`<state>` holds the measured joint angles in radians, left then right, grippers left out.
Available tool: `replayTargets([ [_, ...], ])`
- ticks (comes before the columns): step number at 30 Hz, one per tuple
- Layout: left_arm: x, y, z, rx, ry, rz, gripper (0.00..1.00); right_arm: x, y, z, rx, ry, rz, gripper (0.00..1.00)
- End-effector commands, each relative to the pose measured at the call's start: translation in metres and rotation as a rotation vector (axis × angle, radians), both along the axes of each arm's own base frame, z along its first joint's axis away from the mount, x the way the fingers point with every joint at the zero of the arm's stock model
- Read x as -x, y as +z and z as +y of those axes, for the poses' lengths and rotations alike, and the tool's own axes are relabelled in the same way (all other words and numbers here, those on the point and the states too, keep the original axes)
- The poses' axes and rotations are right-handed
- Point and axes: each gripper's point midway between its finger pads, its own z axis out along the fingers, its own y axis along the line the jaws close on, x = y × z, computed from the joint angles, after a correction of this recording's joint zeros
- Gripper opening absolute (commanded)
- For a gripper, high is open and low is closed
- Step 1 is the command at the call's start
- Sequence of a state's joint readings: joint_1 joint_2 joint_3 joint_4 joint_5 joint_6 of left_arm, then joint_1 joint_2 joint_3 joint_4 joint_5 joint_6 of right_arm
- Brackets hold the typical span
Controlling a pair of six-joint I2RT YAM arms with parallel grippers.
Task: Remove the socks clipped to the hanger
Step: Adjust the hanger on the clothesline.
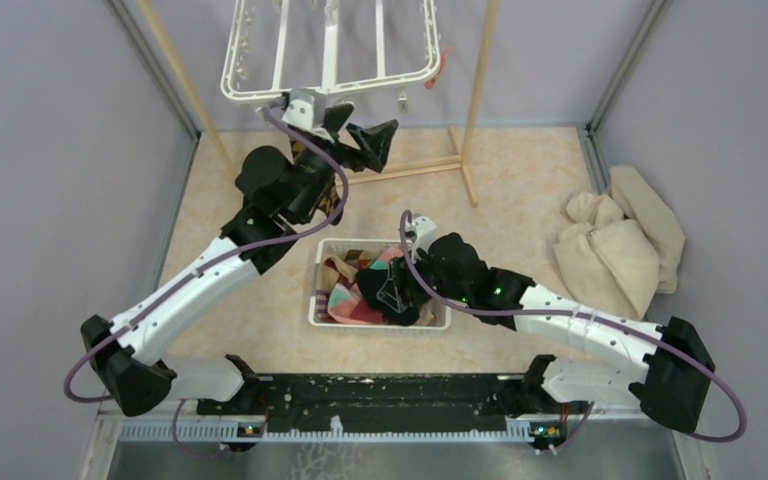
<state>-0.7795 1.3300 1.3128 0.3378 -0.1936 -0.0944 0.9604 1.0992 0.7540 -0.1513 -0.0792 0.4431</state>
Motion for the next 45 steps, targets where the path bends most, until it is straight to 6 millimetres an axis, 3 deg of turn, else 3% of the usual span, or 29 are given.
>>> replayTargets([
  [1,0.024,0.006,0.015,-0.015,-0.027,0.000,0.99,-0.002,0.029,0.003,-0.037,0.004,-0.057,0.62],
  [5,0.027,-0.002,0.031,-0.040,0.026,0.022,0.99,-0.002,0.030,0.003,-0.037,0.006,-0.059,0.62],
  [11,0.031,-0.023,0.075,-0.045,0.186,0.082,0.99,-0.002,0.031,-0.001,-0.045,-0.013,-0.065,0.62],
  [21,0.041,-0.083,0.159,0.015,0.522,0.167,0.99,-0.003,0.029,0.004,-0.056,-0.003,-0.058,0.62],
  [31,-0.009,-0.169,0.232,0.147,0.718,0.330,0.99,-0.001,0.029,0.009,-0.062,0.011,-0.046,0.62],
  [40,-0.023,-0.203,0.243,0.210,0.575,0.248,0.99,-0.002,0.016,0.011,-0.040,0.014,-0.029,0.63],
  [45,-0.040,-0.224,0.263,0.277,0.553,0.248,0.99,-0.004,0.013,0.014,-0.027,0.024,-0.033,0.63],
])
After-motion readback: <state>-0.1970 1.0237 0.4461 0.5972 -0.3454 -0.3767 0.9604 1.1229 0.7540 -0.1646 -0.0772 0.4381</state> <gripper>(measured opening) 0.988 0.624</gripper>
